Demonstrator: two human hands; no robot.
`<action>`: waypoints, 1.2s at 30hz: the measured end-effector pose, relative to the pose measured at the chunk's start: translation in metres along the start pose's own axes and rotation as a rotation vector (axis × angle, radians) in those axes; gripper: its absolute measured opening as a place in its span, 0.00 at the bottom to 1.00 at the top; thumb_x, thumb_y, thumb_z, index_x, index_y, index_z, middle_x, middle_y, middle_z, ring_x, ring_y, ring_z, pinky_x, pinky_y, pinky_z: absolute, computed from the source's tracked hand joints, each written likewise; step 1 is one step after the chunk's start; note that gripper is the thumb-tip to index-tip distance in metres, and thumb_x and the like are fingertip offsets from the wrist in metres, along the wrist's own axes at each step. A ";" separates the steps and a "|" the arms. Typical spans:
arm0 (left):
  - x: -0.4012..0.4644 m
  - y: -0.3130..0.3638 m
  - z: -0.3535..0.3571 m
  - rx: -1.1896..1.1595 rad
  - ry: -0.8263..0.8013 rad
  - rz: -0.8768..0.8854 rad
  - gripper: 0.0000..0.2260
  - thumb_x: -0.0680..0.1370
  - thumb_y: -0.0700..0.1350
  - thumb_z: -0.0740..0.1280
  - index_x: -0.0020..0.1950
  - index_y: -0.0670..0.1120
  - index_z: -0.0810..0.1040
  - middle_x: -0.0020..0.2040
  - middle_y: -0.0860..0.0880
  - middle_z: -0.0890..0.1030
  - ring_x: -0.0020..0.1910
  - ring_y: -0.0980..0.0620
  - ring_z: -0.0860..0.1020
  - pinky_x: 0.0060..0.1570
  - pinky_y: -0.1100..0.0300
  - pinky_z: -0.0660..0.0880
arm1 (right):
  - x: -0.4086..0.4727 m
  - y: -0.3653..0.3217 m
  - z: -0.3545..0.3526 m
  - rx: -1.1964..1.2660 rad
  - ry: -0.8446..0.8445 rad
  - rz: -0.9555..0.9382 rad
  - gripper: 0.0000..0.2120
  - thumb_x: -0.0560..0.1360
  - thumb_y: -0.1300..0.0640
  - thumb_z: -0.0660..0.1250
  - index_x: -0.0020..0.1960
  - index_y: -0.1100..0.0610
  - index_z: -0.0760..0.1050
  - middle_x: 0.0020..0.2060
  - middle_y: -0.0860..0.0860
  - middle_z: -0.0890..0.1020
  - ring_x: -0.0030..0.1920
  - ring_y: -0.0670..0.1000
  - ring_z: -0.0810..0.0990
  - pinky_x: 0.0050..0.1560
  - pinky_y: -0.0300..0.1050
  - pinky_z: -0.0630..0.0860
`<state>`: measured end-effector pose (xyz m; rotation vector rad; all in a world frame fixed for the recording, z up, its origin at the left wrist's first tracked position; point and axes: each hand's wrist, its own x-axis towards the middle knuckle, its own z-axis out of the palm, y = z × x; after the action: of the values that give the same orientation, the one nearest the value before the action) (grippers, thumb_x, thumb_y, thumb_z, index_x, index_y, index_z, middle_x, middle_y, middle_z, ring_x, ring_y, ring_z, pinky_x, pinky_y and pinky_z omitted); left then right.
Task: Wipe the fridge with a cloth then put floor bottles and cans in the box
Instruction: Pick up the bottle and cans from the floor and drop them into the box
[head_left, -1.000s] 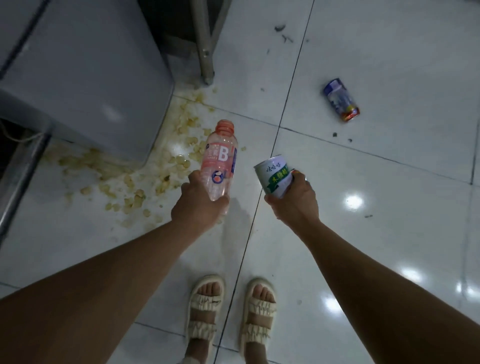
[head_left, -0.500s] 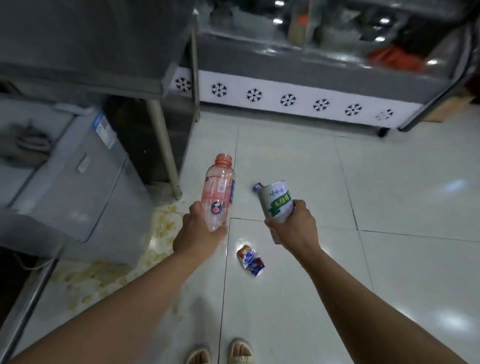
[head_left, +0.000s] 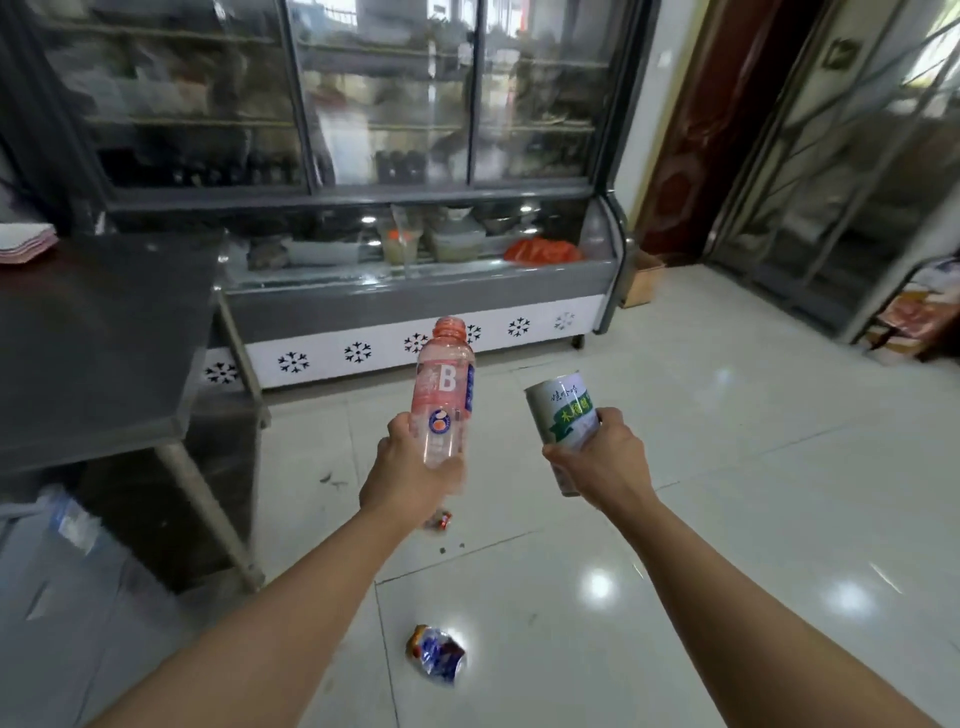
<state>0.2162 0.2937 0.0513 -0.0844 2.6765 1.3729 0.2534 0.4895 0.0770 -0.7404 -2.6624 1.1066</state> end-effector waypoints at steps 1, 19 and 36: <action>-0.001 0.016 0.007 -0.007 -0.016 0.025 0.30 0.69 0.53 0.70 0.67 0.51 0.60 0.58 0.49 0.74 0.52 0.47 0.76 0.54 0.48 0.75 | 0.003 0.005 -0.017 0.003 0.022 0.008 0.27 0.67 0.52 0.74 0.59 0.59 0.67 0.52 0.56 0.77 0.47 0.55 0.76 0.45 0.49 0.77; -0.038 0.290 0.263 -0.069 -0.224 0.270 0.33 0.62 0.56 0.68 0.65 0.51 0.63 0.56 0.52 0.75 0.50 0.51 0.76 0.50 0.53 0.75 | 0.114 0.197 -0.317 0.045 0.277 0.156 0.27 0.67 0.48 0.74 0.59 0.58 0.67 0.53 0.55 0.77 0.47 0.54 0.75 0.43 0.45 0.71; 0.105 0.474 0.495 -0.080 -0.360 0.383 0.32 0.69 0.51 0.71 0.68 0.50 0.60 0.59 0.49 0.75 0.53 0.49 0.76 0.52 0.52 0.75 | 0.328 0.321 -0.459 0.032 0.393 0.250 0.25 0.66 0.48 0.74 0.55 0.56 0.66 0.48 0.52 0.77 0.45 0.53 0.77 0.41 0.45 0.74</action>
<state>0.1059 0.9737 0.1317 0.6358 2.4104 1.4257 0.2442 1.1319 0.1662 -1.1734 -2.2629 0.9345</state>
